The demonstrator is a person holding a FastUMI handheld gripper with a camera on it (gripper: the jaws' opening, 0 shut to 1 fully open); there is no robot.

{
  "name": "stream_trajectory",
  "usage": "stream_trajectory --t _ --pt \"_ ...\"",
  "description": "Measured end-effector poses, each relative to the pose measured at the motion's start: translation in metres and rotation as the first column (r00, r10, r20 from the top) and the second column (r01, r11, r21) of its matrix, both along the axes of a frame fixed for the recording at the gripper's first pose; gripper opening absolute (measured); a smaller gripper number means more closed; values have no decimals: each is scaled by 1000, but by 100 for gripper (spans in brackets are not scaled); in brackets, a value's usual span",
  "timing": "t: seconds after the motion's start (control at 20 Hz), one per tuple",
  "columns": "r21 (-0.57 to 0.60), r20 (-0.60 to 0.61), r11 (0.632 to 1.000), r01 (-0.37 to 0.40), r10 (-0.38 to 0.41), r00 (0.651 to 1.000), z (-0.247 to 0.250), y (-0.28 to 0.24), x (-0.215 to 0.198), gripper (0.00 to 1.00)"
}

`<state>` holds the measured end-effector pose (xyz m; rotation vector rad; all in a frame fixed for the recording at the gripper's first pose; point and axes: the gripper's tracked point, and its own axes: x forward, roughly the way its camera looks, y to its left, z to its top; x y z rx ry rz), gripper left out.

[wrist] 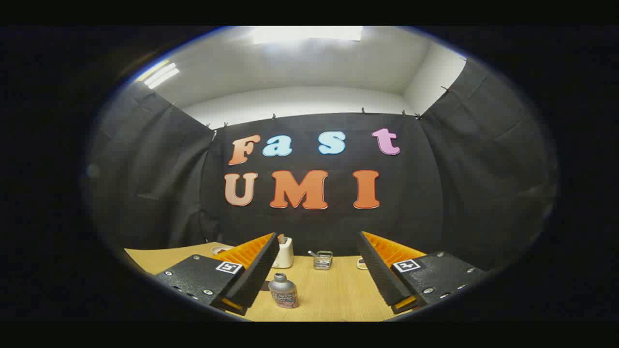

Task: Take the bottle from table, then pour the juice into the cup, finally place the bottle on the coaster

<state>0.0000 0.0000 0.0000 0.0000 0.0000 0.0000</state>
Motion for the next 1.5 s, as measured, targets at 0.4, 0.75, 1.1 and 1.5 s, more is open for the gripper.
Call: stream_trajectory --t 0.4,0.75,1.1,1.5 --pt "-12 -2 1000 -7 7 1000 1 1 -7 97" --pt "-17 -6 1000 -24 24 1000 -4 9 -3 97" --pt "-5 -47 999 -40 40 998 -32 19 7 97" --pt "-8 -129 998 -70 68 989 -88 42 20 97"
